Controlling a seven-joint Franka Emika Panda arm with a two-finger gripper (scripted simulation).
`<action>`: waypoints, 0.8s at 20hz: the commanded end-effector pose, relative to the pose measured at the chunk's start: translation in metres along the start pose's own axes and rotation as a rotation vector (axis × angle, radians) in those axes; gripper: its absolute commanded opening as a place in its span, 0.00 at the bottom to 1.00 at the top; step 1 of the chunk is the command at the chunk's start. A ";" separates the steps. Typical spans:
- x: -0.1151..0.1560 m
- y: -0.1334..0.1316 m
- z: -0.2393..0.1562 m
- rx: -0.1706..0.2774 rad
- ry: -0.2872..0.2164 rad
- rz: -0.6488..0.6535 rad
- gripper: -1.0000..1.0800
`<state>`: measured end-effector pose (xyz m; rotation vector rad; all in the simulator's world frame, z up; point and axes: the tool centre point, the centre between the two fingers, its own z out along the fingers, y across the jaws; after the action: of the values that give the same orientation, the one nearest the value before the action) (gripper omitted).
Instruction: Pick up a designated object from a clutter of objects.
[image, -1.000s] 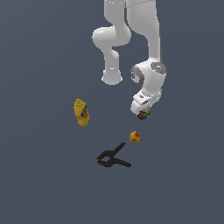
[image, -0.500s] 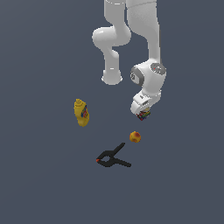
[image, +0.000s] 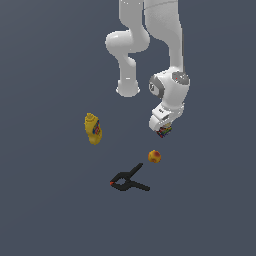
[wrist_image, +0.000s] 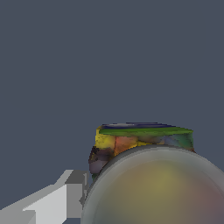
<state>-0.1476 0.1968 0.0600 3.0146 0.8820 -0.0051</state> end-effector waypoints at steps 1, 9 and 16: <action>0.002 0.004 -0.005 -0.001 0.003 0.001 0.00; 0.007 0.033 -0.035 0.001 0.003 0.000 0.00; 0.015 0.077 -0.083 0.004 0.004 -0.001 0.00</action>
<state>-0.1017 0.1478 0.1298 3.0182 0.8841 -0.0058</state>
